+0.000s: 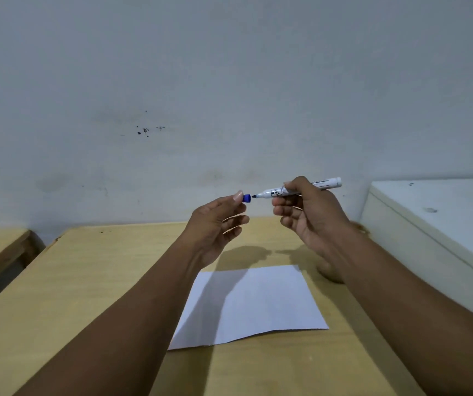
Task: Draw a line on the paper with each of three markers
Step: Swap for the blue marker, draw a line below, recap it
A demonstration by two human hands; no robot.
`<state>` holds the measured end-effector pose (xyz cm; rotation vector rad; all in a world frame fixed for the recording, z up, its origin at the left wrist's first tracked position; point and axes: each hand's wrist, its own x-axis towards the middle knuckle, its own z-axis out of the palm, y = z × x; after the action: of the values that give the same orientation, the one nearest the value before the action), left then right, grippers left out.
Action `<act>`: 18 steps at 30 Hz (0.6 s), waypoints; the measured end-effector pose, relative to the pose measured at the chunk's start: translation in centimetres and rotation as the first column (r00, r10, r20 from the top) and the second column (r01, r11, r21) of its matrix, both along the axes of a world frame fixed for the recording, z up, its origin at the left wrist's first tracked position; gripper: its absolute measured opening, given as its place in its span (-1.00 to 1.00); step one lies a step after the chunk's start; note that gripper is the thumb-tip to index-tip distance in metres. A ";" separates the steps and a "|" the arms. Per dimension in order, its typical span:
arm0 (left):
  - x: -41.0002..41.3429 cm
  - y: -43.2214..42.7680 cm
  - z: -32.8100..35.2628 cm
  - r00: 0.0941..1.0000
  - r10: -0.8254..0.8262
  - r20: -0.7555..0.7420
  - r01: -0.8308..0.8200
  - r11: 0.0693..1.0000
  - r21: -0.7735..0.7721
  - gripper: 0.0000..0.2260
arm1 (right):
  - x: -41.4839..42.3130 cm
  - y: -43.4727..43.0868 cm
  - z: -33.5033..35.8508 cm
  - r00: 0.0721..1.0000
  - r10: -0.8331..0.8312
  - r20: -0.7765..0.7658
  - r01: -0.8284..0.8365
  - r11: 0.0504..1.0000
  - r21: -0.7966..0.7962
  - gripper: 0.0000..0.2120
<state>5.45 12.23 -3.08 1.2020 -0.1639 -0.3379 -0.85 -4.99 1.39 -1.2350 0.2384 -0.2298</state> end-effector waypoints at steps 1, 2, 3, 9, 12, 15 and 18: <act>-0.2 -0.9 0.2 1.000 -0.012 0.000 0.012 1.000 -0.011 -0.90 | -0.2 -0.4 0.1 1.000 -0.018 0.006 0.018 1.000 -0.010 -0.82; -0.3 -1.6 0.3 1.000 -0.026 0.002 0.026 1.000 -0.017 -0.90 | -0.5 -0.8 0.2 0.999 -0.033 0.012 0.033 0.999 -0.018 -0.82; -0.5 -2.3 0.4 0.999 -0.039 0.003 0.039 0.999 -0.019 -0.90 | -0.7 -1.1 0.2 0.999 -0.046 0.017 0.046 0.999 -0.025 -0.82; -0.9 -5.3 0.8 0.999 -0.014 0.043 0.014 1.000 0.007 -0.87 | -1.5 -2.8 -0.1 0.995 -0.043 0.088 0.043 0.999 -0.004 -0.83; -0.9 -6.1 1.4 0.998 0.010 0.059 -0.009 1.000 -0.026 -0.86 | -1.4 -3.5 0.1 0.993 -0.008 0.118 0.004 1.000 0.031 -0.85; -1.1 -7.1 2.3 0.997 0.024 0.067 -0.018 0.995 -0.094 -0.86 | -1.5 -4.1 0.1 0.987 0.029 0.158 -0.052 0.988 0.144 -0.87; -1.7 -8.2 3.1 0.995 0.058 0.086 -0.049 0.993 -0.105 -0.87 | -1.6 -4.4 -0.1 0.984 -0.007 0.177 -0.042 0.962 0.268 -0.89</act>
<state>3.78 4.01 0.04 1.1177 -0.2239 -0.2265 -2.44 -9.37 1.31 -0.9381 0.1009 -0.2798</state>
